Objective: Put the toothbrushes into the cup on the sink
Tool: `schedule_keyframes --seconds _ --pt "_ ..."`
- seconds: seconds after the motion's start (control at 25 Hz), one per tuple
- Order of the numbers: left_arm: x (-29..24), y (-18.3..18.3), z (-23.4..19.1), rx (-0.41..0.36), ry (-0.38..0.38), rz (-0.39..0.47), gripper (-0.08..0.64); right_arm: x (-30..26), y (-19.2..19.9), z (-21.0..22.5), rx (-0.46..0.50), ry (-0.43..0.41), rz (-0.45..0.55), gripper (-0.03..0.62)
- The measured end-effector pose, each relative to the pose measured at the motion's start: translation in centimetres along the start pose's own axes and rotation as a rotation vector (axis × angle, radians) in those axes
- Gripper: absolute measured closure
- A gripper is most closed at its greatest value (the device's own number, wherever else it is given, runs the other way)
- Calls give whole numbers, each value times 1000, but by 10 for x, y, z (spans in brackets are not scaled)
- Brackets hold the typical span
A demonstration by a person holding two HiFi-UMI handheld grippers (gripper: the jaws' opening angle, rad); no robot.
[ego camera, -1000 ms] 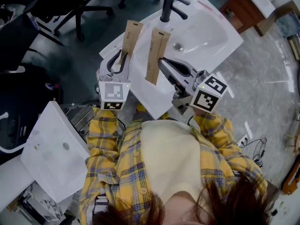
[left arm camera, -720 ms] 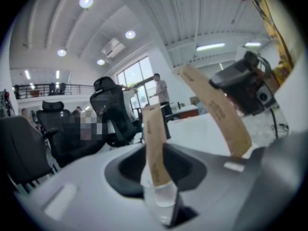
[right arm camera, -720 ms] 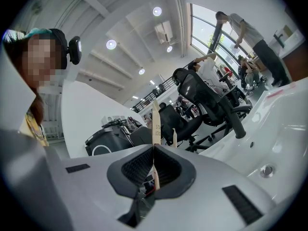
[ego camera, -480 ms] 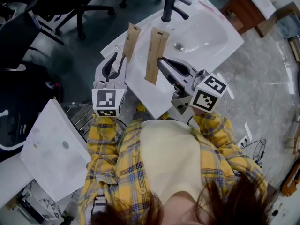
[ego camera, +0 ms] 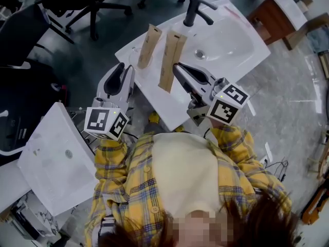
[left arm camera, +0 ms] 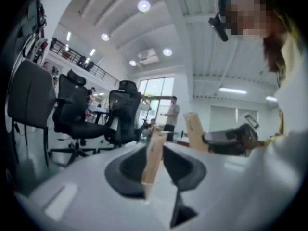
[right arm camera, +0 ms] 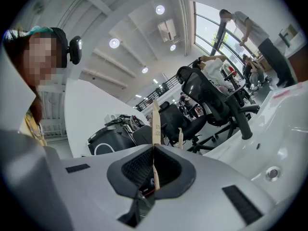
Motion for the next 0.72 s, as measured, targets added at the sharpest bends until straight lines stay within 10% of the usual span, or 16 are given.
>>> schedule_keyframes --seconds 0.72 --pt "36 10 -2 -4 -107 -81 551 -48 -37 -16 138 -75 78 575"
Point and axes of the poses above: the fingertips, and each gripper's own axes: x backward along the fingers, z to its right, y out of its underside, the point moved 4 cm from there along x, backward along the fingers, and after that the axes turned 2 degrees about y, right-handed, at the moved point
